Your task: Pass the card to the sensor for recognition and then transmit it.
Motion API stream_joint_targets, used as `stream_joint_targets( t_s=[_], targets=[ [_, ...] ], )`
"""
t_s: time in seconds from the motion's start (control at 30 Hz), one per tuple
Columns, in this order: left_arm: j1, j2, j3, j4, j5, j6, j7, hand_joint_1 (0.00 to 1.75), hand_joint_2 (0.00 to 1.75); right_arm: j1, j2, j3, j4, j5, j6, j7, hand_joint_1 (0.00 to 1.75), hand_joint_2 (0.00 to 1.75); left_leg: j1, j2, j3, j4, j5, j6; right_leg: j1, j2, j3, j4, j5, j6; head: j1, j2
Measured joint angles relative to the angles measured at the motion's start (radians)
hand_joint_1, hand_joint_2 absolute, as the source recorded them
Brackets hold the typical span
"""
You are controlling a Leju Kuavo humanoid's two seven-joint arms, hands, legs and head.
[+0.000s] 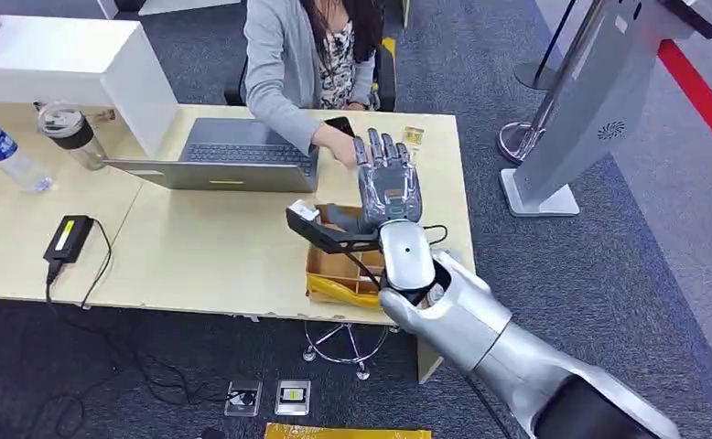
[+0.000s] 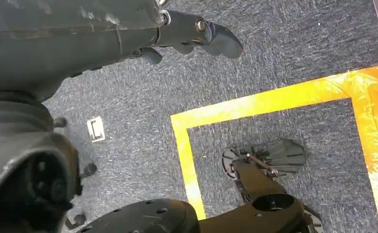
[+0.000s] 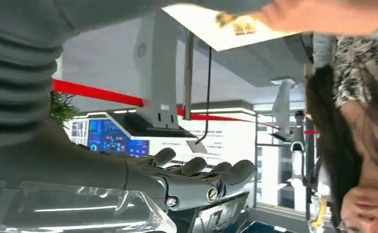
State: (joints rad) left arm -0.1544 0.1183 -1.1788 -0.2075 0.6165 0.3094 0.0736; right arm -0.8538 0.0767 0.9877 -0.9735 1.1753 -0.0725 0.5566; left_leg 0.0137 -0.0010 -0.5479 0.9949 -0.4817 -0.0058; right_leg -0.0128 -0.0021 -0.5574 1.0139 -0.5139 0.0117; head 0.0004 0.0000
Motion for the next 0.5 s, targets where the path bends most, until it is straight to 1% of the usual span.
stream_joint_targets(
  t_s=[0.07,0.17,0.27,0.3,0.37,0.43,0.5],
  targets=[
    [0.003,0.000,0.000,0.000,0.009,0.004,-0.007,0.00,0.00,-0.001,-0.010,-0.011,-0.002,0.000,0.008,-0.007,0.00,0.00,0.000,0.000,0.001,0.000,0.000,0.000,0.000,0.001,0.000,0.000,0.000,0.000,0.000,0.000],
    [0.014,0.000,0.003,0.000,0.018,0.008,-0.022,0.00,0.00,0.000,-0.049,-0.028,-0.029,0.006,0.027,-0.014,0.00,0.00,0.000,0.000,0.000,0.001,0.000,0.000,0.000,0.000,0.000,0.000,0.000,0.000,0.000,0.000],
    [0.021,0.000,0.006,0.000,0.019,0.008,-0.024,0.00,0.00,0.020,-0.103,-0.061,-0.070,0.003,0.037,0.007,0.00,0.00,0.000,0.000,0.001,0.002,0.000,0.000,0.000,0.001,0.000,0.000,0.000,0.000,0.000,0.000],
    [0.023,0.000,0.006,0.000,0.019,0.009,-0.026,0.00,0.00,0.031,-0.132,-0.078,-0.087,-0.001,0.033,0.015,0.00,0.00,0.000,0.000,0.001,0.002,0.000,0.000,0.000,0.001,0.001,-0.001,0.000,0.000,0.000,0.000],
    [0.028,0.000,0.006,0.000,0.019,0.014,-0.031,0.00,0.00,0.056,-0.188,-0.113,-0.117,0.001,0.001,0.023,0.00,0.00,0.000,0.000,0.001,0.002,0.000,0.000,0.000,0.000,0.001,-0.001,0.000,0.000,0.000,0.000],
    [0.036,0.000,0.006,0.000,0.019,0.020,-0.033,0.00,0.00,0.088,-0.256,-0.158,-0.148,0.005,-0.065,0.030,0.00,0.00,0.000,0.000,0.001,0.003,0.000,0.001,0.000,-0.001,0.001,-0.001,0.000,0.000,0.000,0.000],
    [0.039,0.001,0.007,0.000,0.019,0.026,-0.034,0.00,0.00,0.127,-0.319,-0.205,-0.169,-0.008,-0.104,0.036,0.00,0.00,0.000,-0.001,0.001,0.003,-0.001,0.002,0.000,-0.001,0.002,-0.001,0.000,0.000,0.000,0.000]
  ],
)
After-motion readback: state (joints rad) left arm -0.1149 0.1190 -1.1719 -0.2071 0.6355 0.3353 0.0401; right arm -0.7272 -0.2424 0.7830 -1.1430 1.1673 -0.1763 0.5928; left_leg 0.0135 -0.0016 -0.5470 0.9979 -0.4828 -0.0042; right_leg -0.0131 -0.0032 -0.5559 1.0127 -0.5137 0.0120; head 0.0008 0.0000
